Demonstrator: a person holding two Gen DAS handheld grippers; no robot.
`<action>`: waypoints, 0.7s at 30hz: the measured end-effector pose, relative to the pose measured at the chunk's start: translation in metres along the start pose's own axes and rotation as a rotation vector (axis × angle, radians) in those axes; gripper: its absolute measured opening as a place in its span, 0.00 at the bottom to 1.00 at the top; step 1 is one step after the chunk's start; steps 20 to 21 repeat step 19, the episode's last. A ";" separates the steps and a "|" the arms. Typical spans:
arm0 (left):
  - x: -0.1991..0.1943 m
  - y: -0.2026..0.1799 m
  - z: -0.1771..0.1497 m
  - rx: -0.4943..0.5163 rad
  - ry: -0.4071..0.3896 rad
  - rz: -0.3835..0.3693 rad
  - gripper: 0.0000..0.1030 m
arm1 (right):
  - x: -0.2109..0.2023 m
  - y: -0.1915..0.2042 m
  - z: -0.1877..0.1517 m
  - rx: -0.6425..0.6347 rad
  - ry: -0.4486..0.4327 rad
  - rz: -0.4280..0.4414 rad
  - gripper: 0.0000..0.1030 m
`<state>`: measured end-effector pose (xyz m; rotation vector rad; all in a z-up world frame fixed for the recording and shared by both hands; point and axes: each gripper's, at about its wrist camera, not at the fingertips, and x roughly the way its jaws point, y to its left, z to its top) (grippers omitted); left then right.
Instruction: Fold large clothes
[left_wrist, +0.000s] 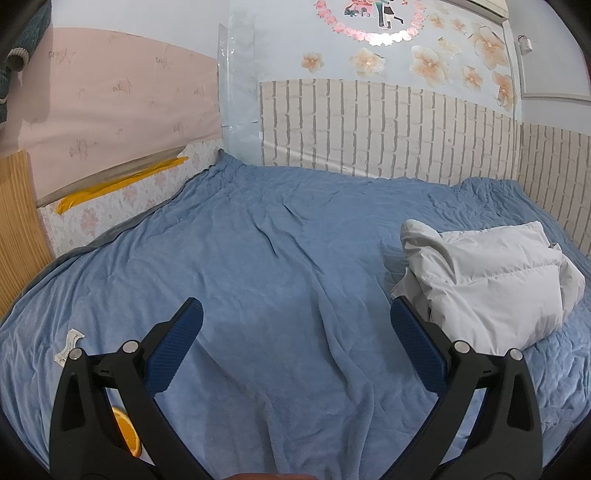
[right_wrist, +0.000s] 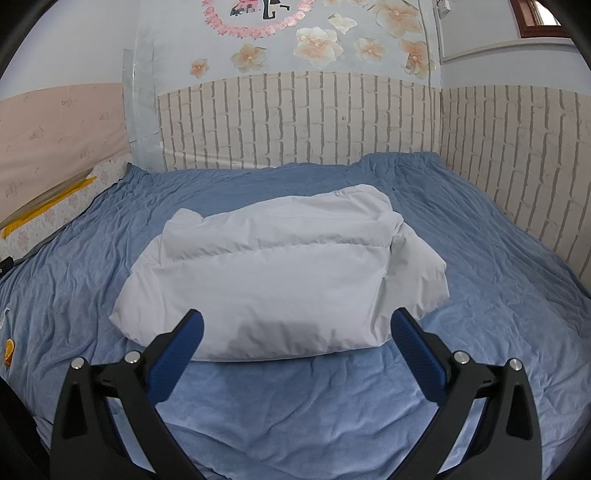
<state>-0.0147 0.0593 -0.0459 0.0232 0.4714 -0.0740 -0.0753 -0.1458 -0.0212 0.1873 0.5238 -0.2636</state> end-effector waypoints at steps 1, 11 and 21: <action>0.000 0.000 0.000 0.000 0.000 0.000 0.97 | 0.000 -0.001 0.000 0.001 0.000 0.000 0.98; -0.002 -0.003 -0.001 0.008 -0.006 0.003 0.97 | 0.000 0.000 0.000 -0.001 0.001 0.001 0.98; -0.001 -0.006 -0.001 0.026 -0.004 -0.013 0.97 | 0.000 0.001 -0.001 0.000 0.002 0.000 0.98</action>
